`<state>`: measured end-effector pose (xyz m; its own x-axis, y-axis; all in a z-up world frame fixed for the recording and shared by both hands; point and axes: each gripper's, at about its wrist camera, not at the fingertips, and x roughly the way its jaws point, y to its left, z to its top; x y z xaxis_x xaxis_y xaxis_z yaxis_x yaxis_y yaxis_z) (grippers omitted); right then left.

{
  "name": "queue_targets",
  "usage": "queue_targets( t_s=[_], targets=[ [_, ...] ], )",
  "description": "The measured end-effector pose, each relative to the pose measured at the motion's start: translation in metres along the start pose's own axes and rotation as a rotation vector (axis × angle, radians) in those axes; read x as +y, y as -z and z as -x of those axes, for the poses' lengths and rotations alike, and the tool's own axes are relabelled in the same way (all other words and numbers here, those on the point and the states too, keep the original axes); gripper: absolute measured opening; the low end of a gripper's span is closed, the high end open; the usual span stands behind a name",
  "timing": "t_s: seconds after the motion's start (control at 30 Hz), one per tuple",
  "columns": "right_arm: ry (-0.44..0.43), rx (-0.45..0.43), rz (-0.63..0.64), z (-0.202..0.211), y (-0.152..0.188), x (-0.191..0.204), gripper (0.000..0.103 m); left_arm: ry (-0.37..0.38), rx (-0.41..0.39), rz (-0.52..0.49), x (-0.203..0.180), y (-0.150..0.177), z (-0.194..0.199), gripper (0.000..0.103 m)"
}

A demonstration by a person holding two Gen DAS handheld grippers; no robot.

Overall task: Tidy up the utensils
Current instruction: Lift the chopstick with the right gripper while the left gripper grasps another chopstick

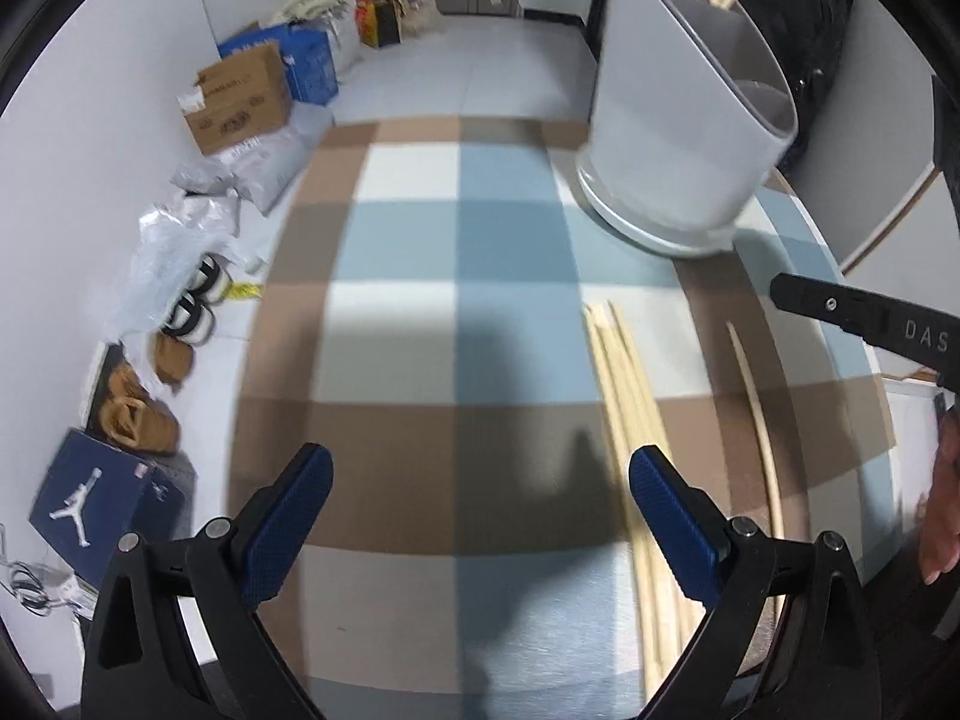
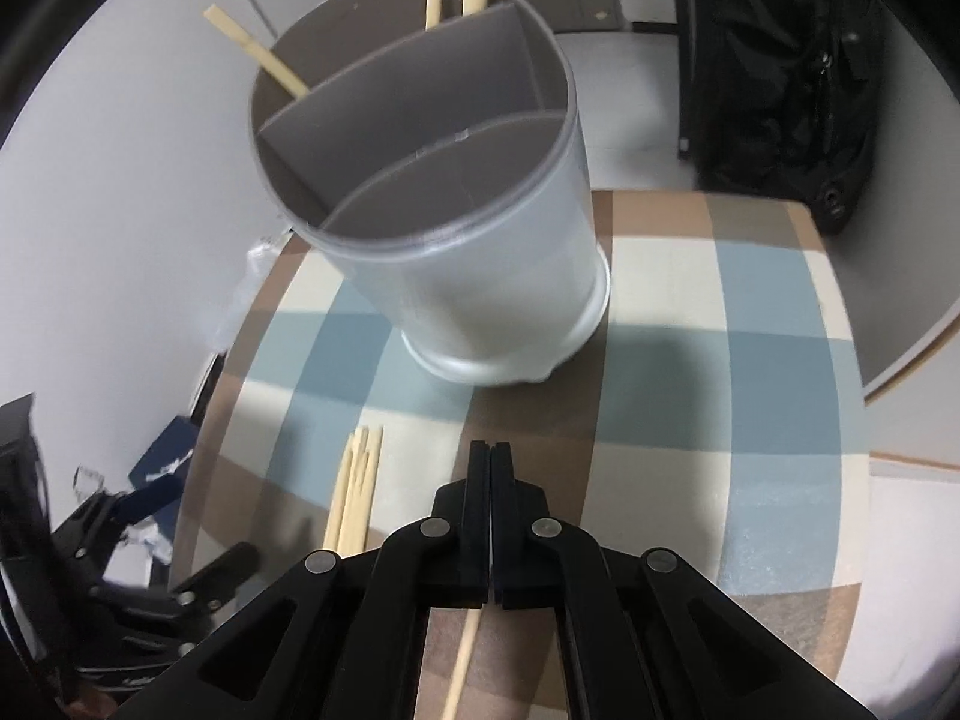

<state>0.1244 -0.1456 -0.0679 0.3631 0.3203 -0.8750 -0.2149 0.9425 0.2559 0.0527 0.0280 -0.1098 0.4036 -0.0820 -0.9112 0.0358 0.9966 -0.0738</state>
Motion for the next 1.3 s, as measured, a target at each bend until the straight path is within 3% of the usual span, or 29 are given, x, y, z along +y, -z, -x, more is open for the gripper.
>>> queue_targets(
  t_s=[0.13, 0.3, 0.4, 0.6, 0.83, 0.93, 1.2, 1.3],
  targets=[
    [-0.042, 0.065, -0.035, -0.025, -0.001, 0.004, 0.003, -0.027, 0.013, -0.027, -0.009, 0.005, -0.003, 0.097],
    [-0.088, 0.057, -0.038, -0.017, -0.001, 0.007, 0.008, -0.074, 0.056, -0.054, -0.017, 0.010, -0.014, 0.097],
    [-0.099, 0.041, -0.038, -0.010, 0.001, 0.009, 0.024, -0.074, 0.048, -0.054, -0.019, 0.009, -0.014, 0.097],
    [-0.091, 0.018, -0.042, 0.000, 0.001, 0.008, 0.038, -0.092, 0.064, -0.027, -0.018, 0.004, -0.019, 0.097],
    [-0.086, 0.017, -0.052, 0.008, -0.005, -0.004, 0.039, -0.085, 0.057, 0.005, -0.015, -0.006, -0.026, 0.095],
    [-0.082, 0.013, -0.059, 0.007, -0.004, -0.005, 0.041, -0.081, 0.053, 0.010, -0.016, -0.012, -0.028, 0.089],
    [-0.096, 0.002, -0.051, 0.011, -0.007, -0.010, 0.044, -0.049, 0.033, -0.059, -0.026, -0.023, -0.030, 0.060],
    [-0.098, 0.013, -0.057, 0.007, -0.007, -0.012, 0.044, -0.021, 0.035, -0.096, -0.031, -0.026, -0.029, 0.037]
  ],
)
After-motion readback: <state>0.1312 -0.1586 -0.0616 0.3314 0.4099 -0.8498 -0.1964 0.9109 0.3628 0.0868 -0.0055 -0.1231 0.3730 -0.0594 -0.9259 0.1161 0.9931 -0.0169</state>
